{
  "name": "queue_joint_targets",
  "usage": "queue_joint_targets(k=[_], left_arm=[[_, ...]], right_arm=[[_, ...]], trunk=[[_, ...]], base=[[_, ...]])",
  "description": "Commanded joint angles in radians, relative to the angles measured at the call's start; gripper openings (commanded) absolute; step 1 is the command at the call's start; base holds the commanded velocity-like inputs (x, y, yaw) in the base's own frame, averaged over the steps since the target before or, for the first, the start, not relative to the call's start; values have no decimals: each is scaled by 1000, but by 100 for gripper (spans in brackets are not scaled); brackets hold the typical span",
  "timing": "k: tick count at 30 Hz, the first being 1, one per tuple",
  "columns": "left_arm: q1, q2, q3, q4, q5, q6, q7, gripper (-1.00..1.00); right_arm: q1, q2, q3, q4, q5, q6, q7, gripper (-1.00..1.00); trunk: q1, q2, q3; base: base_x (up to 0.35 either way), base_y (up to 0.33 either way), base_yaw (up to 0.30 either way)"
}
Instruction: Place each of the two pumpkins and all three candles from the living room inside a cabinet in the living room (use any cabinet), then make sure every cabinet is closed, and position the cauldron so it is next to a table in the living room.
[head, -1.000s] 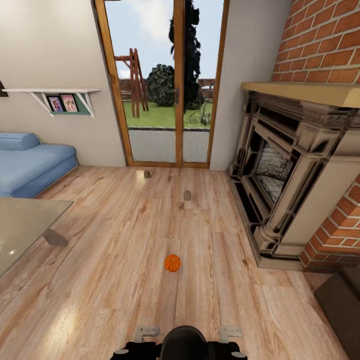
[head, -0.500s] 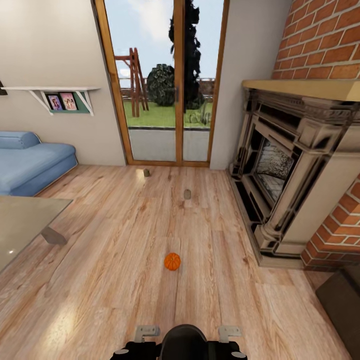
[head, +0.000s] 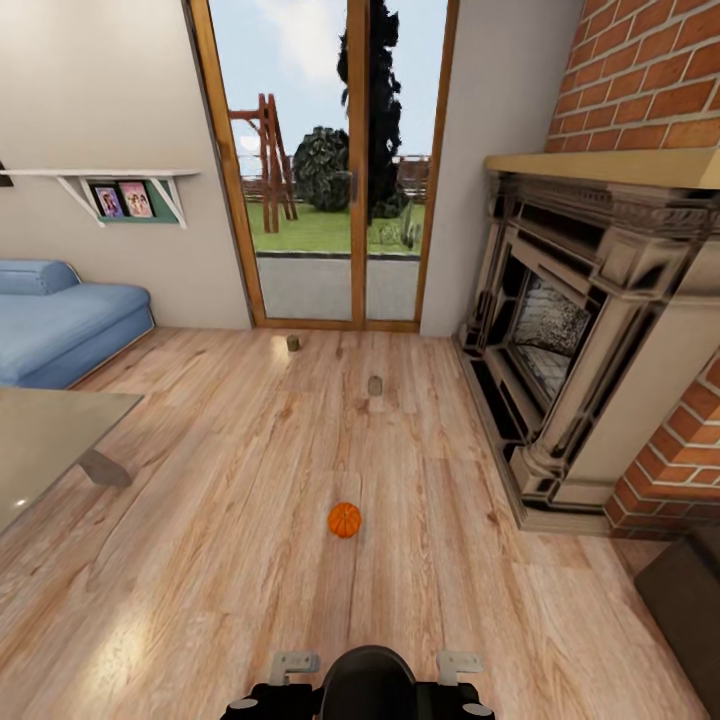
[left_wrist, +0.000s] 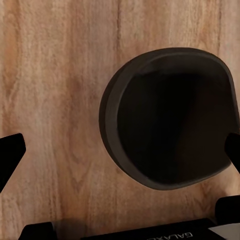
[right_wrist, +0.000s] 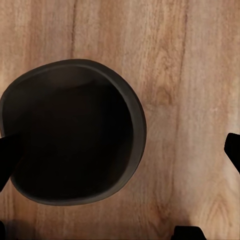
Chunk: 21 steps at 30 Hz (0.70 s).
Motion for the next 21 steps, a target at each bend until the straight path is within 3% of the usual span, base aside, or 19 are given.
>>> queue_joint_targets(k=[1,21], left_arm=[[0,0,-6,-2,10,5,1,100],[0,0,-7,20,8,3,1,100]], right_arm=[[0,-1,9,-2,-10,5,-7,100],[0,-1,9,-2,-12,4,-7,100]], trunk=[[4,-8,-4],[81,-148,-67]], base=[[0,0,0],[0,0,0]])
